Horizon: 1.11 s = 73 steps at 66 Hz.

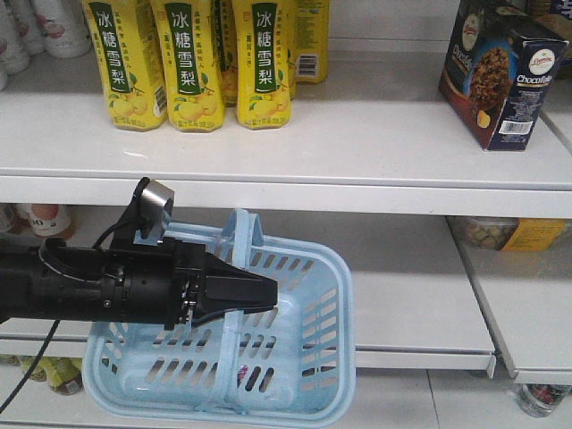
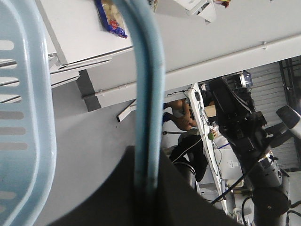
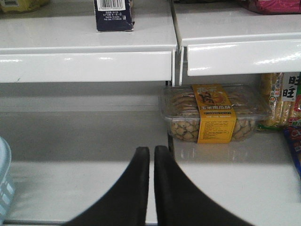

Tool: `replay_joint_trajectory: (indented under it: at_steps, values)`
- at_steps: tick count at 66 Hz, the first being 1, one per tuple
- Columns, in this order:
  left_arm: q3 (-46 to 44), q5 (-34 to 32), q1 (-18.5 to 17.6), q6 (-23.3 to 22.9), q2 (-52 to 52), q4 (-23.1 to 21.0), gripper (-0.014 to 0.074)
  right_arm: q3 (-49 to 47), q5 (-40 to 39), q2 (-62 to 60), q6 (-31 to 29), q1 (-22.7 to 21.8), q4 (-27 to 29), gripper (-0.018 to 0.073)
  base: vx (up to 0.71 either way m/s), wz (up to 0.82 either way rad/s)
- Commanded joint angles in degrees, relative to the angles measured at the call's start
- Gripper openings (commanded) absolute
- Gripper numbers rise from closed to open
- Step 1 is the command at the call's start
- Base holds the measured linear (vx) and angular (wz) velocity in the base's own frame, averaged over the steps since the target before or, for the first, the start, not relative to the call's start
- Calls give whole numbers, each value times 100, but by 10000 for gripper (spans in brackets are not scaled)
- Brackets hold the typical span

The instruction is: Left arm holds basket, right arm returns cookies

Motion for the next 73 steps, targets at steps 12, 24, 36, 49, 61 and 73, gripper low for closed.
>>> replay_joint_trajectory:
  at_steps: [12, 24, 36, 49, 61, 73]
  values:
    - [50, 408, 0, 73, -494, -357, -3, -155, -395, 48, -31, -44, -96, -11, 0, 0]
    - [459, 380, 0, 73, -1169, 205, -3, -155, -395, 48, -31, -44, -96, -11, 0, 0]
    - [901, -257, 0, 73, -2167, 800, -3, -155, -395, 48, -31, -44, -96, -11, 0, 0]
    - [1663, -1845, 0, 65, -3414, 1661, -3, -155, -395, 48, -31, -44, -96, -11, 0, 0]
    - [2719, -3499, 6, 48, -4721, 2102, -3, -155, -395, 48, -31, -44, -96, -11, 0, 0]
    - [3420, -4663, 6, -892, -5928, 3180, -3, -155, -395, 48, -31, -44, -96, -11, 0, 0]
